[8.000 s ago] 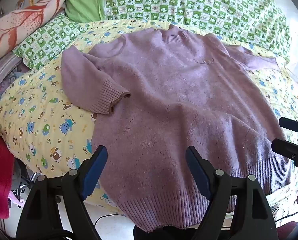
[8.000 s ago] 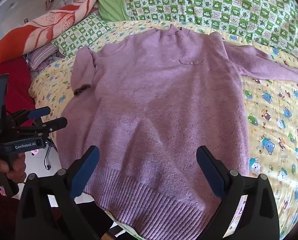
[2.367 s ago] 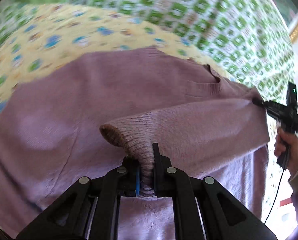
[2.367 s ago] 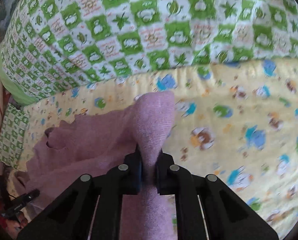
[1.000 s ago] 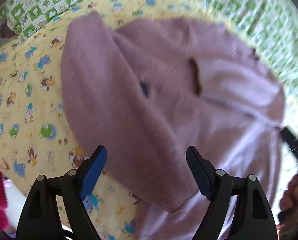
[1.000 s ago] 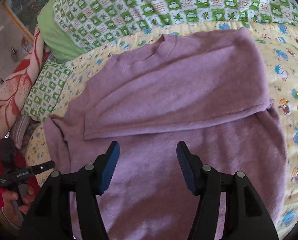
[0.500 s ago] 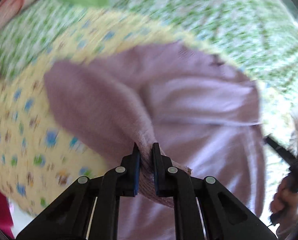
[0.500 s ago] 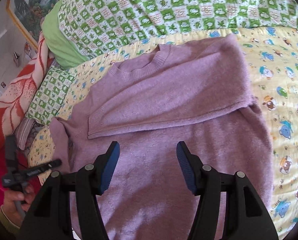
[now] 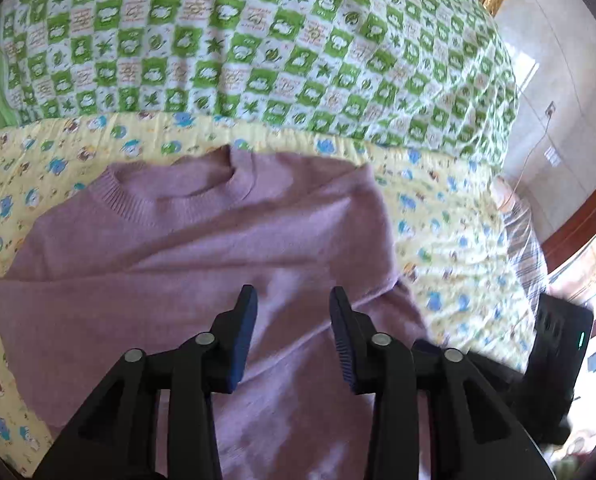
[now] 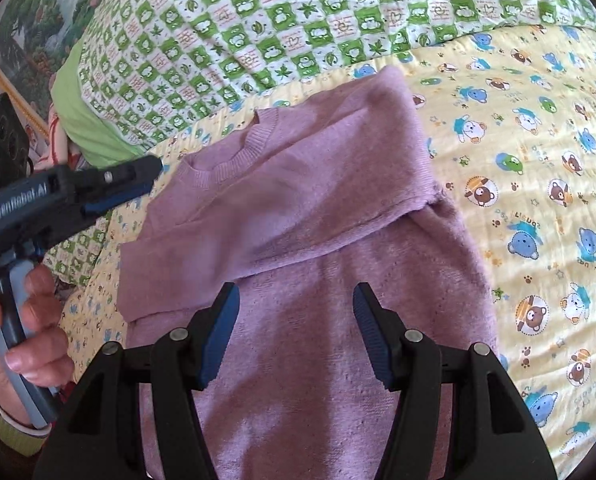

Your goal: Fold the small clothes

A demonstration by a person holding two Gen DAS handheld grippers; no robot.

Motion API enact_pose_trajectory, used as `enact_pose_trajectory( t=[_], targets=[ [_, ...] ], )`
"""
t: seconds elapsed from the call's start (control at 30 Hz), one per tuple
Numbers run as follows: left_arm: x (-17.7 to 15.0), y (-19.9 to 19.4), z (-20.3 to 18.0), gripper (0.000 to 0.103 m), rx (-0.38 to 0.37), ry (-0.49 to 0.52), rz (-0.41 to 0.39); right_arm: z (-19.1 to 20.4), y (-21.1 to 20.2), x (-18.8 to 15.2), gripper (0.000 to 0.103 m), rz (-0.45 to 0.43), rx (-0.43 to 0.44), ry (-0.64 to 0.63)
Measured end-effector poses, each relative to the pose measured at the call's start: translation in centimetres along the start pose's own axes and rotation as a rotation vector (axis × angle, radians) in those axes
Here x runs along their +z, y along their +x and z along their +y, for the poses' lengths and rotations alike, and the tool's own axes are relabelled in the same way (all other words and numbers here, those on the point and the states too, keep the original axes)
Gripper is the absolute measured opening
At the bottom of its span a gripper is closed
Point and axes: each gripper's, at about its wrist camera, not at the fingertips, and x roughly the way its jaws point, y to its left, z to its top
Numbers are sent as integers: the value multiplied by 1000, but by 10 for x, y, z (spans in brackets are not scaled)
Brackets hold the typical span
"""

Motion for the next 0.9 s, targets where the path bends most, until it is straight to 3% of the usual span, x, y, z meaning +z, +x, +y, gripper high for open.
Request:
enact_pose_trajectory(
  t=[0.1,0.33,0.47,0.57,0.63,0.67,0.7,0.73,0.8,0.9],
  targets=[
    [-38,-11,39,54,88,-11,10,-4,5,2,60,6,-4,5],
    [-107,-31,165,65,389,-148,76,2,38,25,60,15,4,-4],
    [-125,-18,208,65,420,-204,131,6,76,47,60,48,-34,-47],
    [-131,-12,214,65,398,-211,127,-1,109,58,60,102,-161,-44],
    [-134,-3,214,65,407,-201,136,-8,125,61,60,144,-180,-17],
    [-135,3,215,65,414,-197,145,-9,129,61,54,154,-162,-10],
    [-133,6,213,65,421,-196,143,-7,131,63,39,160,-118,-12],
    [-129,8,211,65,428,-199,136,-5,133,66,6,174,-72,-13],
    [-120,11,214,65,428,-221,115,4,125,77,7,173,-2,-4],
    [-105,15,214,65,463,-237,88,33,77,112,7,48,117,-42]
  ],
)
